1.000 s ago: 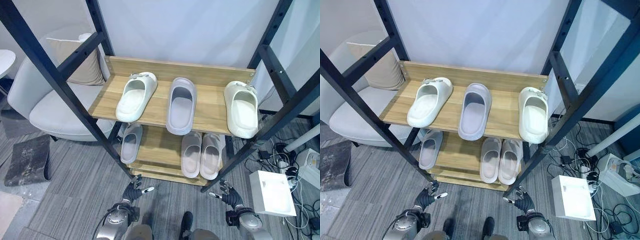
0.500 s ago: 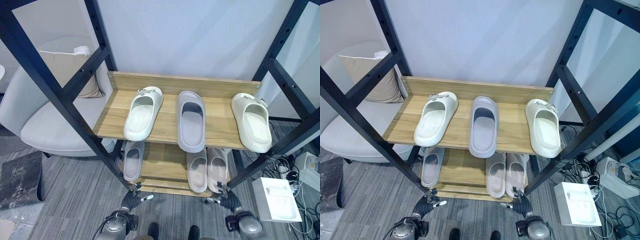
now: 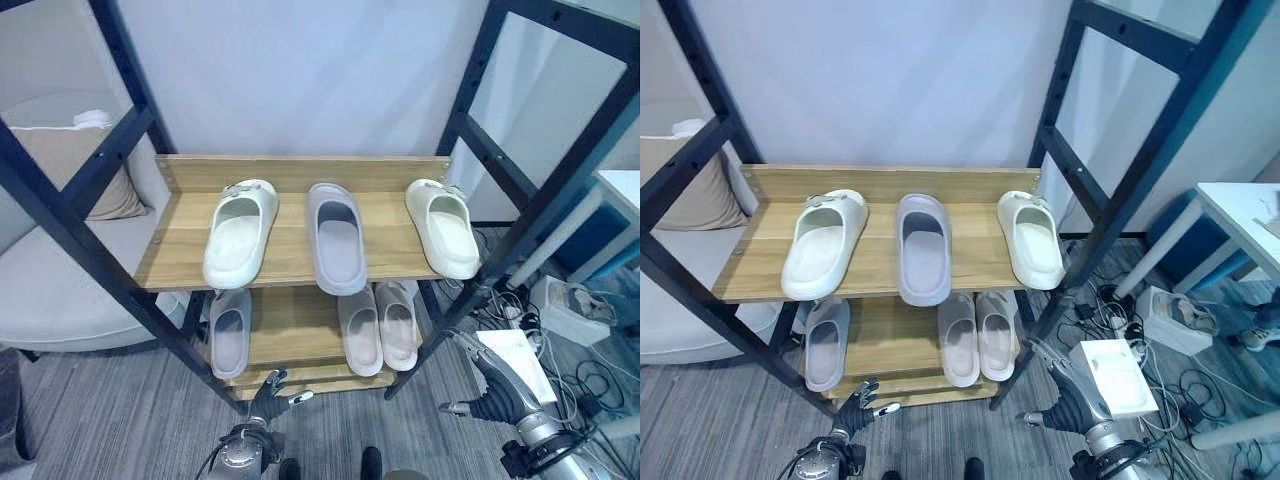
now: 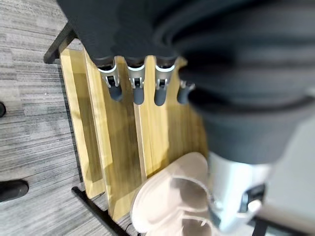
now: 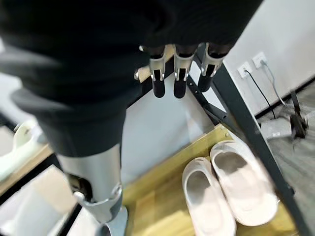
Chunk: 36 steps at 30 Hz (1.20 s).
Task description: Arrange the slippers neatly on the shoe rack.
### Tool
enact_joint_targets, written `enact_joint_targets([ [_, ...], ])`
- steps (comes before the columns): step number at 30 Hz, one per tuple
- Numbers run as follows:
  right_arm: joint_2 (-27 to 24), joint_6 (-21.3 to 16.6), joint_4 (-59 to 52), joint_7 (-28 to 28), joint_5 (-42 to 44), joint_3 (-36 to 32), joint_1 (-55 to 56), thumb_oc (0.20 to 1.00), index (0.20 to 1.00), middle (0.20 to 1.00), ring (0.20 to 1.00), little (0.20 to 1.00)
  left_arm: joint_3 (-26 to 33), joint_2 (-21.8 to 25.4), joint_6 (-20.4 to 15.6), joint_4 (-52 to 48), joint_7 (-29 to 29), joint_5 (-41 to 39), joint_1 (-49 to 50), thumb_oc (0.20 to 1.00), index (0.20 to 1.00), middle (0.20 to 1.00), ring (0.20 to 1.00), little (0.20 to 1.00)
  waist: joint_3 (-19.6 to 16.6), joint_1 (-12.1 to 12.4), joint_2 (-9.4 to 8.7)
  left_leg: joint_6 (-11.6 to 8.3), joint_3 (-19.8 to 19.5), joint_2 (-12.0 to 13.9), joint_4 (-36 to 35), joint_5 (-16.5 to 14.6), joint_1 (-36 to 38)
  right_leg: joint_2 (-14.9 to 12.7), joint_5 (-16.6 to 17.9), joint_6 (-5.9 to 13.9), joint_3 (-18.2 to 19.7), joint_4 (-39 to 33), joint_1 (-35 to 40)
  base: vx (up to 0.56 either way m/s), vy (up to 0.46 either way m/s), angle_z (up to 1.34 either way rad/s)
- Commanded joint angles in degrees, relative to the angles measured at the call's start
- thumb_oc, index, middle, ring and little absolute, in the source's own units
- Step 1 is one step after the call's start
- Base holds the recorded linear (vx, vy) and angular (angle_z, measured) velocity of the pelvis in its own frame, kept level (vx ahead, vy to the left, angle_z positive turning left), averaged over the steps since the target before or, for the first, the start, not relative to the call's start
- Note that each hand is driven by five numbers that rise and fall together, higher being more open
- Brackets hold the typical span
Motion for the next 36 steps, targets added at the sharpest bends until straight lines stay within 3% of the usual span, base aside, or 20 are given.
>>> enact_joint_targets([
  [1, -2.54, -3.44, -4.36, -7.3, -3.85, -2.16, -5.22, 1.0, 1.0, 1.0, 1.0, 1.0, 0.73, -0.17, -3.97, 1.71, 1.51, 2.23, -3.1, 1.0, 1.0, 1.0, 1.0, 1.0, 0.97, 0.41, 0.48, -0.83, -0.94, -0.13, 0.21, -4.06, 2.49, 1.25, -5.68, 2.68, -0.98, 0.75, 4.29, -0.05, 0.038, -0.05],
  [4, -3.66, -2.91, -6.78, -15.33, -8.64, -2.61, -8.41, 1.0, 1.0, 1.0, 1.0, 1.0, -0.43, -0.46, -4.58, 2.2, 2.63, 1.7, -2.96, 1.0, 1.0, 1.0, 1.0, 1.0, 0.52, 0.35, 0.74, -0.76, -0.82, -0.2, 0.04, -3.96, 2.4, 1.1, -5.29, 2.92, -1.0, 0.59, 4.17, -0.01, 0.012, 0.0],
  [11, -3.26, 0.35, -4.89, -24.97, -13.09, -1.73, -18.96, 1.0, 1.0, 1.0, 1.0, 1.0, -2.32, -0.48, -5.2, 1.96, 3.21, 1.09, -2.77, 1.0, 1.0, 1.0, 1.0, 1.0, -0.2, 1.71, 1.34, -0.4, -1.49, -0.6, 0.02, -4.02, 2.55, 0.69, -5.09, 2.97, -1.5, 0.5, 4.38, -0.01, 0.009, 0.01],
  [24, 0.84, 4.69, 5.23, -28.16, -12.24, 2.25, -38.98, 1.0, 1.0, 1.0, 1.0, 1.0, -3.2, -0.31, -4.67, 3.08, 2.47, 0.78, -3.41, 1.0, 1.0, 1.0, 1.0, 1.0, -0.25, 5.94, 0.76, 0.06, -3.72, -1.2, 0.08, -4.07, 2.81, 0.16, -5.28, 2.78, -3.75, 0.48, 5.44, 0.01, 0.013, 0.07],
  [29, 1.99, 6.87, 12.62, -28.07, -12.21, 5.76, -49.5, 1.0, 1.0, 1.0, 1.0, 1.0, -3.6, 0.46, -4.42, 3.22, 1.86, 0.92, -3.41, 1.0, 1.0, 1.0, 1.0, 1.0, 0.26, 9.77, -0.31, 0.17, -5.26, -1.45, 0.11, -3.93, 2.32, 0.11, -5.42, 2.78, -5.23, 0.25, 5.68, 0.04, 0.01, 0.17],
  [36, 2.01, 8.95, 17.92, -27.81, -13.73, 6.68, -51.75, 1.0, 1.0, 1.0, 1.0, 1.0, -3.05, 0.95, -4.32, 3.7, 1.59, 0.77, -3.35, 1.0, 1.0, 1.0, 1.0, 1.0, 1.0, 12.08, -1.2, -0.06, -7.0, -1.58, 0.09, -3.59, 1.32, 0.15, -5.73, 2.72, -6.99, 0.15, 5.64, 0.03, -0.003, 0.18],
])
